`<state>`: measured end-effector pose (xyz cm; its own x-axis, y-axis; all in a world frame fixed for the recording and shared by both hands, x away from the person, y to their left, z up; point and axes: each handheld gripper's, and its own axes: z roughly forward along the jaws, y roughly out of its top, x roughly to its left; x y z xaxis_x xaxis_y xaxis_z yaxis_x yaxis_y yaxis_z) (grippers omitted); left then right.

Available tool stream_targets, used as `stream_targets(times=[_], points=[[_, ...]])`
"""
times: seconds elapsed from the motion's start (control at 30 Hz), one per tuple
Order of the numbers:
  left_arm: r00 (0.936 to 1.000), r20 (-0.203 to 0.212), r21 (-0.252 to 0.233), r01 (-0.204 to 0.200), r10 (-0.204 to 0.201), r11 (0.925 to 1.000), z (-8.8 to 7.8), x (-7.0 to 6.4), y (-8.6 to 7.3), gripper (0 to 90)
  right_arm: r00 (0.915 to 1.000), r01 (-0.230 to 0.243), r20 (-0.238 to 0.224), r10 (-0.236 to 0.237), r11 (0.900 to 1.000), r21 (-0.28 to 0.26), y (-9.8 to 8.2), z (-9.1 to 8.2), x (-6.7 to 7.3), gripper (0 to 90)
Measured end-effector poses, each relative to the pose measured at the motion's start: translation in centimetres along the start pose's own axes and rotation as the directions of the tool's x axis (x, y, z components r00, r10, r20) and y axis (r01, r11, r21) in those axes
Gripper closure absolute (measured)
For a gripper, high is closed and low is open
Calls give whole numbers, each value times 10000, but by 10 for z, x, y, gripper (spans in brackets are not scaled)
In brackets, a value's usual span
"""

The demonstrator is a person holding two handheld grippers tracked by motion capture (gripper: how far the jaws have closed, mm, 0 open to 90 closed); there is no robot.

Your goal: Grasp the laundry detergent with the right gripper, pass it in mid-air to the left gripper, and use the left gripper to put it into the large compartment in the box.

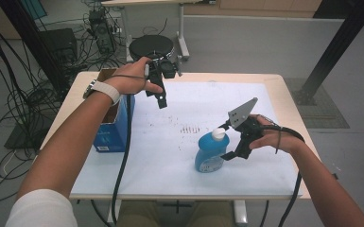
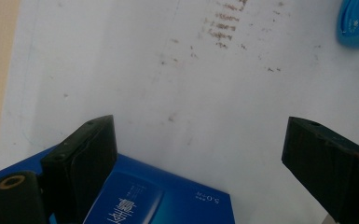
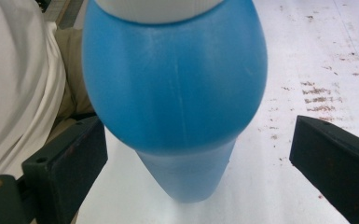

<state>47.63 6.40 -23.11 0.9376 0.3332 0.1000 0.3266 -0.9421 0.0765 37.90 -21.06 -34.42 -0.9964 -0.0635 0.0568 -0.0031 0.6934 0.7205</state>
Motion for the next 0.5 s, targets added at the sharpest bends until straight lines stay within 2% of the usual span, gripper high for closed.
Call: stream_targets(times=[0.5], points=[[10000, 10, -34, 49, -49, 10000, 0, 0, -1, 108, 10000, -36, 9, 36, 10000, -32, 0, 1, 0, 32]])
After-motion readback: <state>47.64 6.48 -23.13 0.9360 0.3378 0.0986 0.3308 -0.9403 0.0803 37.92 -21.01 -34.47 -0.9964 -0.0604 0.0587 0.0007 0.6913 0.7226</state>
